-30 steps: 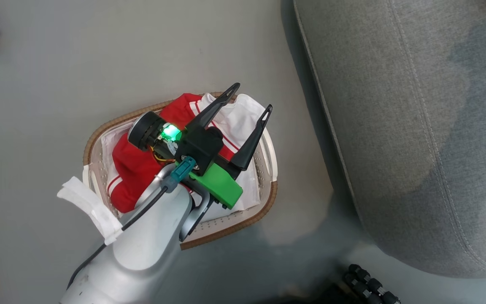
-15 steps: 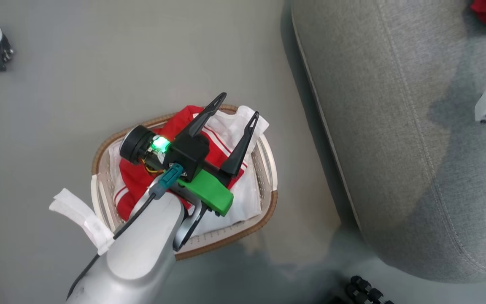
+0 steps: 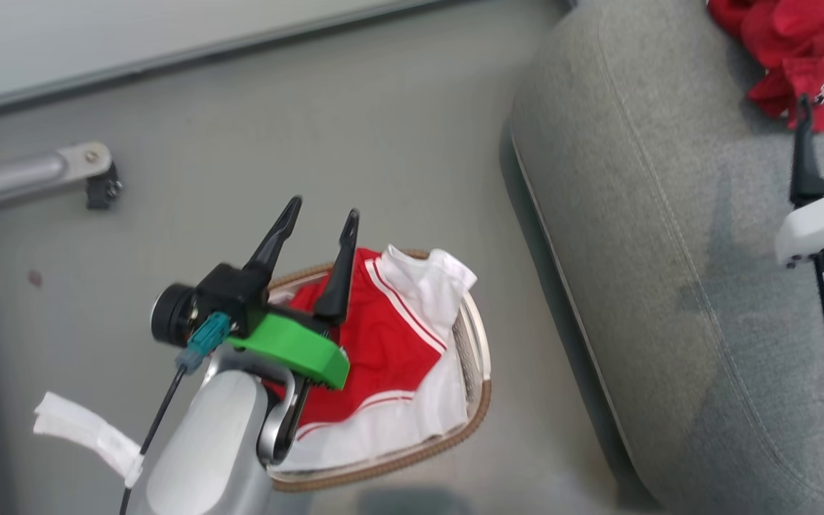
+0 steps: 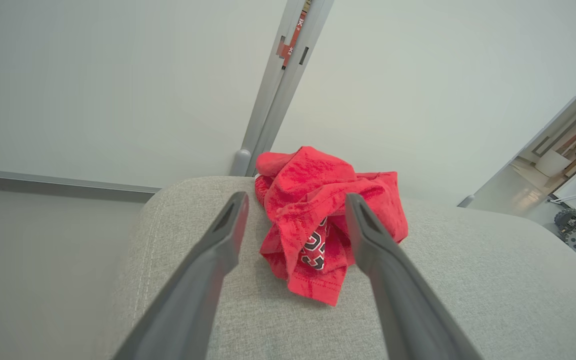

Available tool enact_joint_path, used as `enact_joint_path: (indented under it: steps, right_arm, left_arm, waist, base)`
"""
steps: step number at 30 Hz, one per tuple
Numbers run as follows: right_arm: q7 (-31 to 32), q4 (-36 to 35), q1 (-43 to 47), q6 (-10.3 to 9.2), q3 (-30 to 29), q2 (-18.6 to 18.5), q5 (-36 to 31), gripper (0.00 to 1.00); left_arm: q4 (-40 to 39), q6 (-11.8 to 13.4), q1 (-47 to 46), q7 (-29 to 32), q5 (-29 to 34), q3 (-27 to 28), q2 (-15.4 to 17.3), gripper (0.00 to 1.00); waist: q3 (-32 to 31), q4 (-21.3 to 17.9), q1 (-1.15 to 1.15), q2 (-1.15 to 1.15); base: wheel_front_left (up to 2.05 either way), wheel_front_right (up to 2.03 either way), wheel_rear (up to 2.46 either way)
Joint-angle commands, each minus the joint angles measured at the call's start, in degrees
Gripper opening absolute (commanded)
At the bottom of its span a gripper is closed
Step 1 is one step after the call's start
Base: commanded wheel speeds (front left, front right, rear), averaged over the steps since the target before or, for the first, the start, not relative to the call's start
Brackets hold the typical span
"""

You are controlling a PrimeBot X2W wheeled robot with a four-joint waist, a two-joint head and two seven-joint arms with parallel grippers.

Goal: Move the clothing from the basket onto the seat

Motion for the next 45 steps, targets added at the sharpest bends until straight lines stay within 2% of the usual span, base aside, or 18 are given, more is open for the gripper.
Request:
enact_joint_path:
  steps: [1, 5, 11, 21, 32, 45]
  right_arm:
    - [-0.12, -0.44, 1.89, -0.06, 0.80, -0.13, 0.69, 1.00]
    - [-0.12, -1.31, 4.06, -0.06, 3.99, 0.19, 2.39, 1.00]
    - [-0.12, -3.14, 7.66, -0.06, 8.46, 3.59, 6.35, 1.00]
    - [-0.12, -7.04, 19.03, -0.06, 13.33, 7.96, 11.71, 1.00]
    - [-0.12, -10.55, 29.26, -0.06, 14.42, 8.63, 14.81, 1.00]
    - [-0.12, -11.24, 28.66, -0.06, 14.68, 8.63, 14.86, 1.00]
  left_arm:
    - [-0.04, 0.29, 2.08, 0.04, 0.61, 1.14, -0.31, 1.00]
    - [0.03, 0.71, 5.88, 0.04, 1.30, 5.11, -0.93, 1.00]
    - [-0.73, 2.11, 12.19, 0.04, 1.87, 12.06, -1.59, 1.00]
    - [-3.13, 1.87, 21.03, 0.04, 3.27, 19.40, -2.19, 1.00]
    - [-2.75, 1.12, 25.56, 0.05, 2.66, 19.54, -2.41, 1.00]
    - [-2.69, 1.41, 24.10, 0.05, 2.98, 18.27, -2.40, 1.00]
  waist:
    - [-7.78, 3.90, 0.00, 0.00]
    - [-11.80, 6.11, 0.00, 0.00]
    - [-15.80, 7.96, 0.00, 0.00]
    - [-18.90, 10.53, 0.00, 0.00]
    - [-20.69, 11.32, 0.00, 0.00]
    - [-20.41, 10.76, 0.00, 0.00]
  base:
    - [0.00, 0.00, 0.00]
    - [0.00, 0.00, 0.00]
    - [0.00, 0.00, 0.00]
    - [0.00, 0.00, 0.00]
    - [0.00, 0.00, 0.00]
    - [0.00, 0.00, 0.00]
